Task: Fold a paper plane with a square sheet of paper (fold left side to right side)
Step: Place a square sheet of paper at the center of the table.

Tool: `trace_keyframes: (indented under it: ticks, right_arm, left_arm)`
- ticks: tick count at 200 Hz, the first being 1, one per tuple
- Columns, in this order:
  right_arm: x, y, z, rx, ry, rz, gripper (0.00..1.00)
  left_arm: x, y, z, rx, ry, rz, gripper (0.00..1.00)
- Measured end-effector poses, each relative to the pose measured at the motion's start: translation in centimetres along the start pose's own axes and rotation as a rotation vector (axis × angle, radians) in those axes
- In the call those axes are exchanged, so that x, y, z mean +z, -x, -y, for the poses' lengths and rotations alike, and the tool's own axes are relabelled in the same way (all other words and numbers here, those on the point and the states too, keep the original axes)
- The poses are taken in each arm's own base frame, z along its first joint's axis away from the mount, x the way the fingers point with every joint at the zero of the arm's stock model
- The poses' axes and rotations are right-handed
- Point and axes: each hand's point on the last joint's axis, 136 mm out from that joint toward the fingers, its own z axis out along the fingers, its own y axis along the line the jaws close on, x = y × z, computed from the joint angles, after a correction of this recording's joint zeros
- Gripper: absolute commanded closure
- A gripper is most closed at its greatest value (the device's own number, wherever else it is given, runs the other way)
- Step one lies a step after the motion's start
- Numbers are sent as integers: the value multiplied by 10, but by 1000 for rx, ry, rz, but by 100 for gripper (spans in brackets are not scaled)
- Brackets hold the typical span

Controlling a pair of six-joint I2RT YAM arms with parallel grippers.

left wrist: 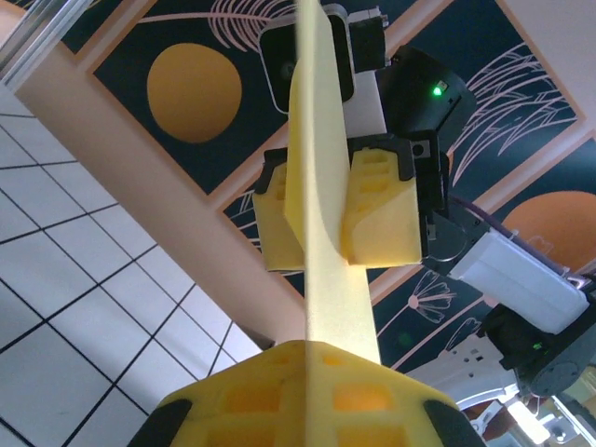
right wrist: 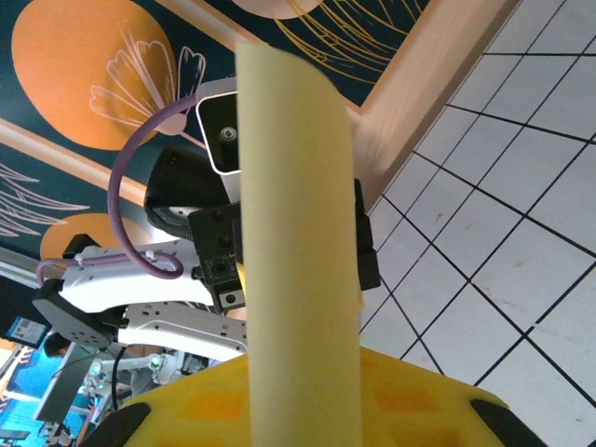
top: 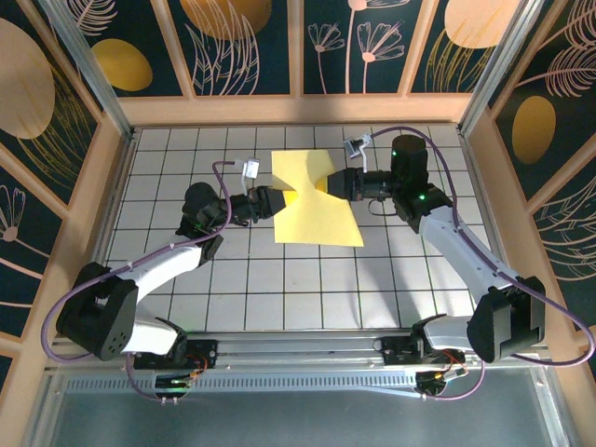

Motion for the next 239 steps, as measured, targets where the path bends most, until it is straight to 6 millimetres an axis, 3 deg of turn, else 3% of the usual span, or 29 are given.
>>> trace_keyframes:
  ticks: [51,101,143,171,203,239]
  right_arm:
    - [-10,6,24,16,-101,41,40]
    - [-26,9,77,97,-292,113,33]
    - [-31,-33,142,275,-432,110,37]
    - [-32,-57,173,373,-490,105,42]
    - [-33,-68,193,425,-530,112,51]
    - [-23,-90,214,491,-564,77,69]
  left_arm:
    - [-3,-13,-32,-67,120,-13,100]
    - [-10,-40,-86,-203,296,-57,100]
    - [-25,-84,-153,-370,512,-126,100]
    - [-39,-111,-191,-444,664,-193,100]
    - [-52,-128,-212,-469,777,-243,100]
    - [-64,-136,-220,-476,855,-267,100]
